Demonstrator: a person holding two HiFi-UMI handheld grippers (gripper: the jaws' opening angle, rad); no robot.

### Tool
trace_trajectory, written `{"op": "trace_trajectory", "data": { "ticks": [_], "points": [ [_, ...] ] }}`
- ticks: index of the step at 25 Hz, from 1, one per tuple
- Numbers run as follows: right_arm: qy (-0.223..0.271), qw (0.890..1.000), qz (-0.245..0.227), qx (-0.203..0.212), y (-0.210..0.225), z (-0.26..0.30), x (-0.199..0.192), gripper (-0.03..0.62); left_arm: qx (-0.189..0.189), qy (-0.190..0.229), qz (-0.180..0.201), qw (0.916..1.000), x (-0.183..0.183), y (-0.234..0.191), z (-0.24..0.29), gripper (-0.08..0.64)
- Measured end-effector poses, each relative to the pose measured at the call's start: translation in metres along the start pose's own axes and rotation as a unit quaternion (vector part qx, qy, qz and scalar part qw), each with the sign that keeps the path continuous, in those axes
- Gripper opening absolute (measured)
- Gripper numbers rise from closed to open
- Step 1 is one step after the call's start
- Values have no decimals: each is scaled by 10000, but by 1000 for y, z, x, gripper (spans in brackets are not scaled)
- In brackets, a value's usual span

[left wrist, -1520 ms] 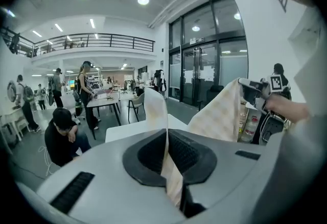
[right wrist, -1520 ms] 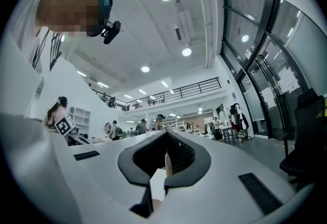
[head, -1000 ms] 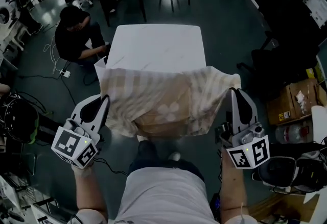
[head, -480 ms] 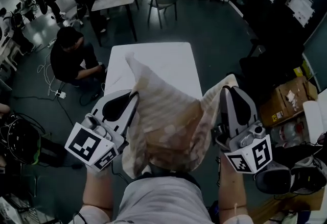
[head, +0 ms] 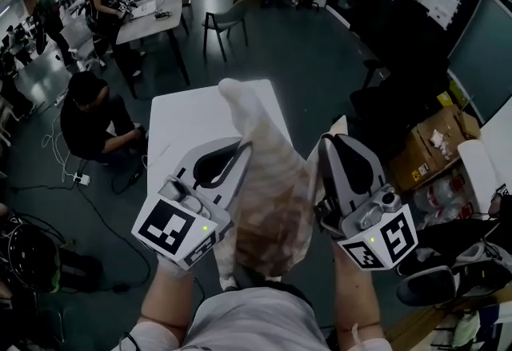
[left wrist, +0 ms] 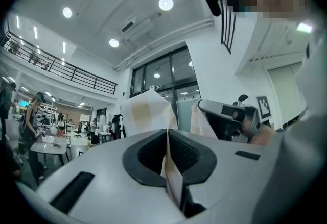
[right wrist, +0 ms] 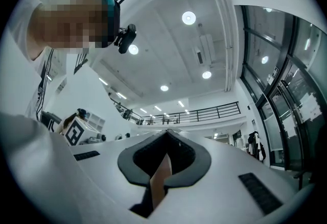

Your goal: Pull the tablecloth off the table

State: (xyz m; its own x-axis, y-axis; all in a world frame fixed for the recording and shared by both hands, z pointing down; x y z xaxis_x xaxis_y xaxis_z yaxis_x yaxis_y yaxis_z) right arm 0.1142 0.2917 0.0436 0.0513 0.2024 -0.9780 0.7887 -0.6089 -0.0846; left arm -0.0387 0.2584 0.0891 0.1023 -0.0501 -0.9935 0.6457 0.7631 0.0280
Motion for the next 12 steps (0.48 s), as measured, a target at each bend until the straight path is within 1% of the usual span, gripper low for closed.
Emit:
{"op": "trace_trajectory", "data": {
  "ticks": [3, 6, 10, 12],
  "points": [
    [-119, 9998, -123, -118, -1, -3, -4, 23, 71, 6, 66, 10000, -1, 4, 12, 14],
    [-215, 9993, -231, -214, -6, -5, -10, 23, 20, 24, 51, 10000, -4, 8, 16, 14],
    [-236, 9988, -156, -399, 1, -13, -13, 23, -82, 117, -91, 9999, -4, 8, 20, 14],
    [-226, 9984, -116, -508, 7, -18, -14, 23, -73, 144, -147, 9998, -6, 6, 21, 14]
  ]
}}
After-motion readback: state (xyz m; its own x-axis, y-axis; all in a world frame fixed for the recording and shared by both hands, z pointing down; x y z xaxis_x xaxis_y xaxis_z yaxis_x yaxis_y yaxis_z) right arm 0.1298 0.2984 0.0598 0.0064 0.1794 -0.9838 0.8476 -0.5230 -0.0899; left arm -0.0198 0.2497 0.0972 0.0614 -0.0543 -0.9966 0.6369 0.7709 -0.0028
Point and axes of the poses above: the fingertips, and each gripper's own axes: z forward along the fingers, y to its right, x out of its top, the point moved 4 cm from there along -z, backward along the fingers, and after that the axes turned 12 degrees about -y, right-handed, at the moved point
